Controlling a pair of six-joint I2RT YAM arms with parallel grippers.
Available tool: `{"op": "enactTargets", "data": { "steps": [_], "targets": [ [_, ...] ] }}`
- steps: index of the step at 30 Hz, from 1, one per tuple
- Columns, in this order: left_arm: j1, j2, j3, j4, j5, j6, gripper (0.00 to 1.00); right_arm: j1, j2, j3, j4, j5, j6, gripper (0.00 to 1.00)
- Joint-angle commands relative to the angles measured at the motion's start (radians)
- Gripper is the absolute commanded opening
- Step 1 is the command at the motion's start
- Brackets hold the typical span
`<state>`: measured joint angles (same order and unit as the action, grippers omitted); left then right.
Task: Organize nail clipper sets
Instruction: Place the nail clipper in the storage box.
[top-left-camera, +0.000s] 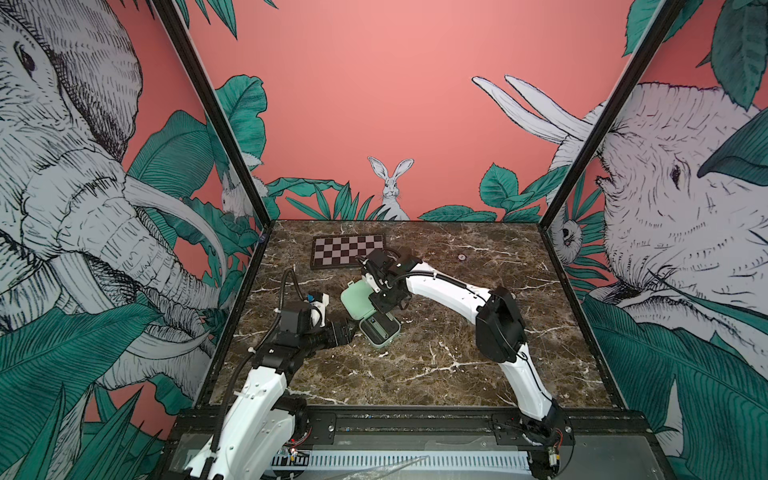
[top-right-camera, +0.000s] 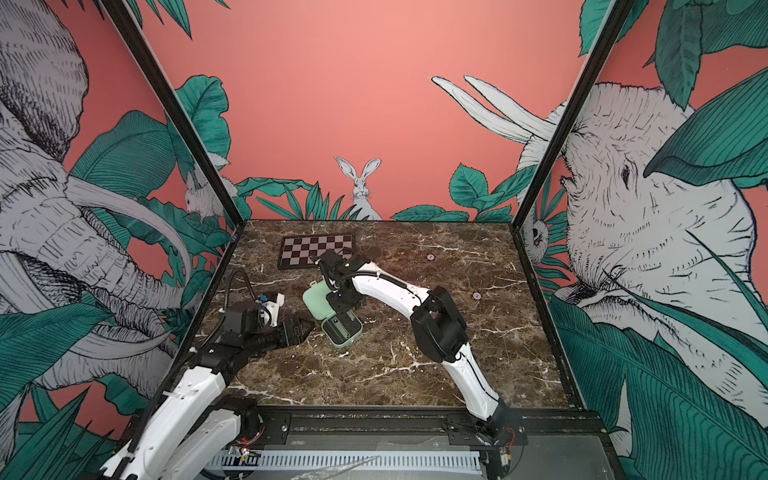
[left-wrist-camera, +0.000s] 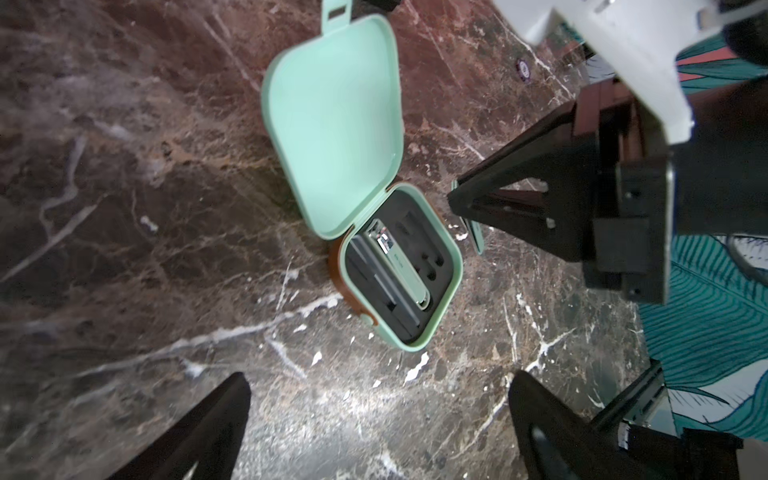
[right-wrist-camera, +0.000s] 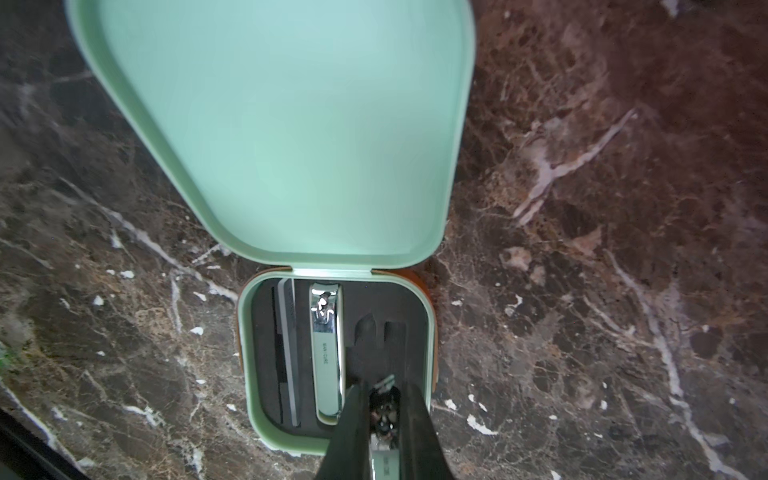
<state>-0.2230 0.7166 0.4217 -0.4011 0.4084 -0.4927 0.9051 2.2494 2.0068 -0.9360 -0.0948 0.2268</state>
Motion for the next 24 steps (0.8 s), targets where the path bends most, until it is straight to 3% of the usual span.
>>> {"op": "enactTargets", "data": {
  "steps": [1, 24],
  "targets": [
    [-0.006, -0.05, -0.055, -0.056, -0.034, -0.052, 0.99, 0.017, 0.02, 0.011, -0.028, -0.011, -0.013, 0.1],
    [-0.006, -0.013, -0.095, -0.016, -0.005, -0.101, 0.99, 0.047, 0.062, -0.056, 0.063, 0.073, 0.045, 0.11]
  ]
}}
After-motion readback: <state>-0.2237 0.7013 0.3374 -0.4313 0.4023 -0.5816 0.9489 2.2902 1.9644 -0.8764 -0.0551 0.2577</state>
